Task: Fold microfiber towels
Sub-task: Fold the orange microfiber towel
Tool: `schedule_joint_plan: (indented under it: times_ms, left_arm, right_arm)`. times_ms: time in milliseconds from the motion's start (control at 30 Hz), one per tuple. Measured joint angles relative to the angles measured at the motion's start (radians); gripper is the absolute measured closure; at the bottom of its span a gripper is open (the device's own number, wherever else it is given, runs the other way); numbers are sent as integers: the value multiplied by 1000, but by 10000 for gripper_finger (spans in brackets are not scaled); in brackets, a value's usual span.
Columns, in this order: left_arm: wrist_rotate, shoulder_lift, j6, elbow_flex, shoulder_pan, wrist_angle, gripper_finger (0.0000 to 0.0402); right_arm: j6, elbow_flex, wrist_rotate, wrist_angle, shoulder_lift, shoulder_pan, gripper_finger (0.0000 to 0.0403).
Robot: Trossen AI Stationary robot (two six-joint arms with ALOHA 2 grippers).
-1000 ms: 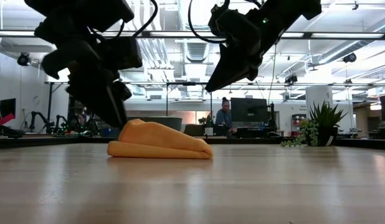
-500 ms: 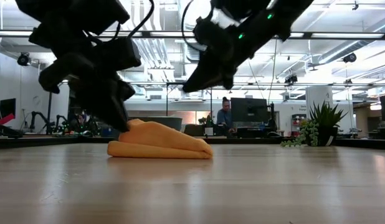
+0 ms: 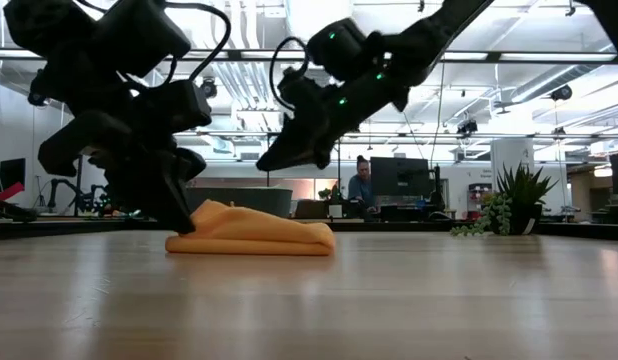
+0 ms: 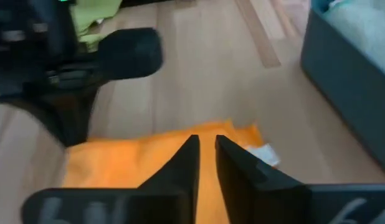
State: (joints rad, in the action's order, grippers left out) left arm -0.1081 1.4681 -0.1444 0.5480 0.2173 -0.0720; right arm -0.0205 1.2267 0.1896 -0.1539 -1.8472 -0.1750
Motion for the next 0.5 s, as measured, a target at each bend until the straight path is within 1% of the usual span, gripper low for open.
schedule_joint_plan:
  times_ms: [133,300,400,500]
  left_arm:
    - [0,0,2,-1,0,0,401]
    - [0,0,2,-8,-2,-1,401]
    - [0,0,-4,-16,-2,-5,401]
    - [0,-2,-7,-25,-3,-5,401]
  right_arm:
    - [42,54,22,-12,-53,-21,321]
    - [108,136,26,-1,-132,-24,275]
    - [156,173,24,27,-173,-24,256]
    - [189,189,23,22,-200,-29,247]
